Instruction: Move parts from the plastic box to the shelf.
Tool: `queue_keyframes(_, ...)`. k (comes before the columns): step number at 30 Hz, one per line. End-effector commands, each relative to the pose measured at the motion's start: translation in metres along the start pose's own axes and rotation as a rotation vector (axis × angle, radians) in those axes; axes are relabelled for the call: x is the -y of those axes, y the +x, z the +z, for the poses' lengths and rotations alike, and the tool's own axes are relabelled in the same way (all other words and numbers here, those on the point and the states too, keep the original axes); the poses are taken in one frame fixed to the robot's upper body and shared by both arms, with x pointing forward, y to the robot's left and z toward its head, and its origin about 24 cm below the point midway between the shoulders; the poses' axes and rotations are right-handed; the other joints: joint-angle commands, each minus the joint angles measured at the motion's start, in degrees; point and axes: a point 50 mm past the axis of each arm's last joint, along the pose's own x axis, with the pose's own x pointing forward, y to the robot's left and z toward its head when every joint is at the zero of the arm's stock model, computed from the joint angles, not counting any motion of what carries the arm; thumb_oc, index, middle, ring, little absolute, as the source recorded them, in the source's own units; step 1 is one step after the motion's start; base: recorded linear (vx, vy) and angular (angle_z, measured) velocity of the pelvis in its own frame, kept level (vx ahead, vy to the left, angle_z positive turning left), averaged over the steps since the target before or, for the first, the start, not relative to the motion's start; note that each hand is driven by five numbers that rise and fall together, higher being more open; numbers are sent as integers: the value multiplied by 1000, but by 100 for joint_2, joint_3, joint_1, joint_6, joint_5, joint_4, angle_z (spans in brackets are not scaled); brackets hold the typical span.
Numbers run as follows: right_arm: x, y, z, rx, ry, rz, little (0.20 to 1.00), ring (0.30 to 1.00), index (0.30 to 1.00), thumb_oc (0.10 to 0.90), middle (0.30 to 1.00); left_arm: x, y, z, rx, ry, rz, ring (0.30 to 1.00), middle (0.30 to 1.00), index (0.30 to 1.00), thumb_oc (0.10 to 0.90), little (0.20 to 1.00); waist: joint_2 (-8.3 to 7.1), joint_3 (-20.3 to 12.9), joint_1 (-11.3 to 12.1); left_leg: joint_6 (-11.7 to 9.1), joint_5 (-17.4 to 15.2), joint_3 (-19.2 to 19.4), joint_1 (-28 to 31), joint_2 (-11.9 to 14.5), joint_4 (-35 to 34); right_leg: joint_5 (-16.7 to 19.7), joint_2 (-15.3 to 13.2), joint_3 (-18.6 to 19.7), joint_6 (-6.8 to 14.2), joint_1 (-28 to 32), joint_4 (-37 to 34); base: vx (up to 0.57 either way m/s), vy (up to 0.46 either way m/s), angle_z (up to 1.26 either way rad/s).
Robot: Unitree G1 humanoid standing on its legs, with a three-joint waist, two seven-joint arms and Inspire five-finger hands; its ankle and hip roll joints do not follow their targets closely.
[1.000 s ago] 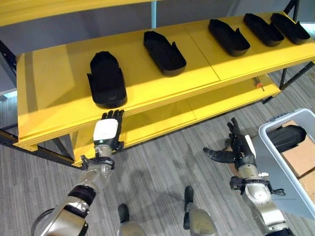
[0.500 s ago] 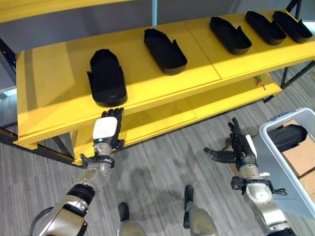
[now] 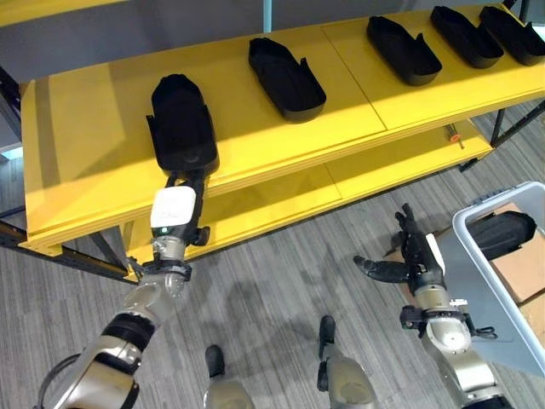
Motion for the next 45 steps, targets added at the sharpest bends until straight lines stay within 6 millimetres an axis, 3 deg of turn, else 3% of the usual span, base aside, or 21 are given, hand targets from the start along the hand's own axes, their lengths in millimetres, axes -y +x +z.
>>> queue_keyframes(1,22,16,56,300,-18,-69,1000,1000,1000,900,1000,-57,47,10,46,19,222,1000,1000,1000,900,1000,53,-153,-57,79,-451,243,464,-43,-33,-445,-334,-257,-13,-15,592,0,0,0)
queue_keyframes(14,16,20,60,317,-5,-47,1000,1000,1000,900,1000,-35,52,4,-31,20,102,1000,1000,1000,900,1000,-4,-54,-170,70,-414,269,445,-40,-33,-449,-328,-221,30,-92,659,0,0,0)
queue_keyframes(45,14,23,67,350,-1,-32,1000,1000,1000,900,1000,-53,77,26,15,1,136,1000,1000,1000,900,1000,-124,93,-263,49,-348,322,393,-30,-33,-444,-374,-159,101,-232,797,0,0,0)
